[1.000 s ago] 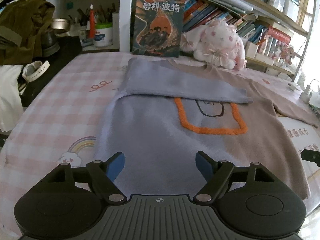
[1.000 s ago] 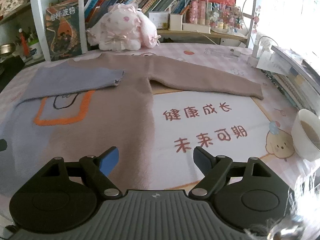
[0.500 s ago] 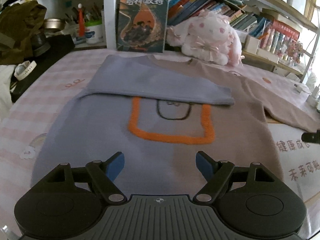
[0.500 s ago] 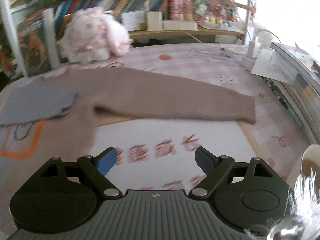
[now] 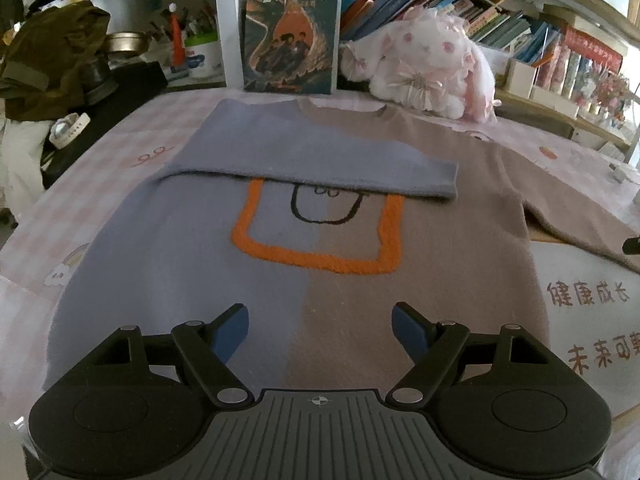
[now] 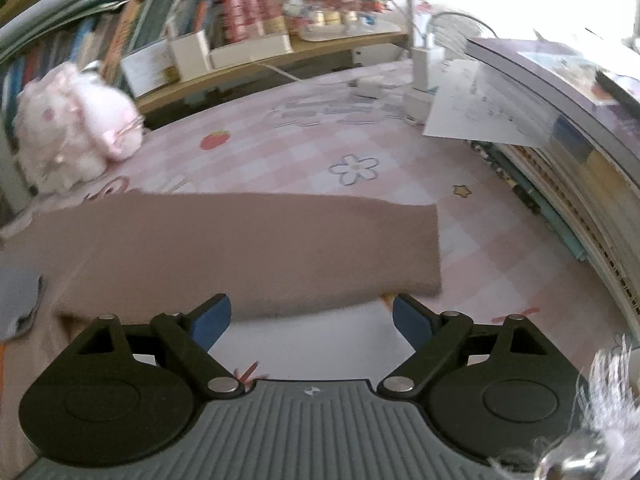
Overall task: Fold clothes
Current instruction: 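Move the right gripper to the beige sleeve cuff and grasp it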
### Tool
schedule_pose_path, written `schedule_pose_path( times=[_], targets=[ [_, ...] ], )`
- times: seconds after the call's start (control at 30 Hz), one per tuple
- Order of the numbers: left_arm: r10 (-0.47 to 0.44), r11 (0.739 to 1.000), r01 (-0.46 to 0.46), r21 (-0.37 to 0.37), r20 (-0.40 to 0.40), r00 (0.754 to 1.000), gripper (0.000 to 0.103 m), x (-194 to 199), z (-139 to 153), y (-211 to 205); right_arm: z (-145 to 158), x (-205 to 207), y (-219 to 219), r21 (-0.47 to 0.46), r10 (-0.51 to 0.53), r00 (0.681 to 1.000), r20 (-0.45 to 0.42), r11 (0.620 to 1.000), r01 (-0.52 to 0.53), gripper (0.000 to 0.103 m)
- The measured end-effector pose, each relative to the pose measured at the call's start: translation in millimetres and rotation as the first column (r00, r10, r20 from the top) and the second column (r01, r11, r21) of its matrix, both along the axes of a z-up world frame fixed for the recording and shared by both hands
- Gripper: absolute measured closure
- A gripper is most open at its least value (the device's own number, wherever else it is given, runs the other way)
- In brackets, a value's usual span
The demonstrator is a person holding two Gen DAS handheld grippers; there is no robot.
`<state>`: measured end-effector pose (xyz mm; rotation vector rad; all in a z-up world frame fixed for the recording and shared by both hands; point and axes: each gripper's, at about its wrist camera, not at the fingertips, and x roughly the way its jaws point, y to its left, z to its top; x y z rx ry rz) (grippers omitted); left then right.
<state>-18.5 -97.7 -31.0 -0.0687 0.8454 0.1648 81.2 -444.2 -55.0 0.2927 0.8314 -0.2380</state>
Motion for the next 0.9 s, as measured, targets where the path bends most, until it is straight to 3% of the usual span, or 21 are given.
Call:
schedule_pose_path(
  times=[0.17, 0.47, 0.6, 0.9],
  targets=[
    [0.002, 1.000, -0.002, 0.021, -0.016, 1.000, 0.022, 3.6, 0.8, -7.1, -3.5, 4.4, -16.3, 0.070, -0.068, 0.998, -0.006, 0.995, 0.069, 0.015],
    [-0.009, 0.999, 0.011, 0.047, -0.040, 0.999, 0.022, 4.1, 0.8, -15.4, -6.2, 5.6, -26.7, 0.101, -0.114, 0.993, 0.044, 0.989, 0.109, 0.021],
    [0.001, 0.999, 0.002, 0.048, -0.051, 0.999, 0.022, 4.2, 0.0, -15.5, -7.6, 4.5, -37.9, 0.167, -0.162, 0.983, 0.090, 0.975, 0.146, 0.044],
    [-0.018, 0.998, 0.022, 0.060, -0.064, 0.998, 0.022, 5.6, -1.2, -20.6, -10.8, 11.8, -49.5, 0.210, -0.190, 0.975, 0.117, 0.964, 0.162, 0.062]
  ],
)
